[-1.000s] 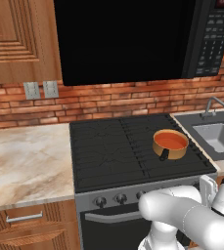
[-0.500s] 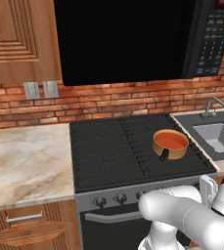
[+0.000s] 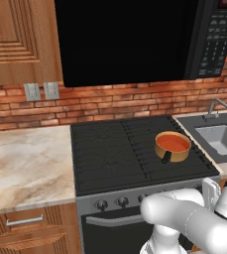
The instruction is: Wait until the marinara sauce is simmered to a deep red color and then turn off the stove.
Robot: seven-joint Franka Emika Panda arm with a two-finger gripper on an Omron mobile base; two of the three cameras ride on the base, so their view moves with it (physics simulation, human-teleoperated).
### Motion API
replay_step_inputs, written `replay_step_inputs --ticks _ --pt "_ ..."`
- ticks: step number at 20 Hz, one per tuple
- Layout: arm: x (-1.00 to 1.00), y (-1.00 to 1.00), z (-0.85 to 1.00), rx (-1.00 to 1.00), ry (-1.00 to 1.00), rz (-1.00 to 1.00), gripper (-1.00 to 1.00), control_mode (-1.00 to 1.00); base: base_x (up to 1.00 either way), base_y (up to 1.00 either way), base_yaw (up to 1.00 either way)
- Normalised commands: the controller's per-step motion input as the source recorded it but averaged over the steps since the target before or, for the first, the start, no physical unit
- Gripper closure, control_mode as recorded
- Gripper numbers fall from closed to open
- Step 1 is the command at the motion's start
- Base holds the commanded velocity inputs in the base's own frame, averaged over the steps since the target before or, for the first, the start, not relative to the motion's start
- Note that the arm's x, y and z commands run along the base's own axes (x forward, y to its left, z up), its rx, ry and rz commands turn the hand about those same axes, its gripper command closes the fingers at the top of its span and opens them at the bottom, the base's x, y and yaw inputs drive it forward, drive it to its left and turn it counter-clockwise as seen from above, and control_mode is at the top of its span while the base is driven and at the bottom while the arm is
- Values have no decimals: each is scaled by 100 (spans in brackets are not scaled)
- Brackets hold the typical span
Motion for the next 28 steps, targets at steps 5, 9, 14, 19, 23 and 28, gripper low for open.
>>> replay_step_inputs --ticks 5,9,14,19,23,28 --pt "0 0 0 0 0 0 -100 -100 0 0 0" --pt "0 0 0 0 0 0 -100 -100 0 0 0" --pt "0 0 0 0 0 0 -100 -100 0 0 0" --pt "0 0 0 0 0 0 -100 -100 0 0 0" --pt "0 0 0 0 0 0 -100 -100 0 0 0" --pt "0 0 0 0 0 0 -100 -100 0 0 0"
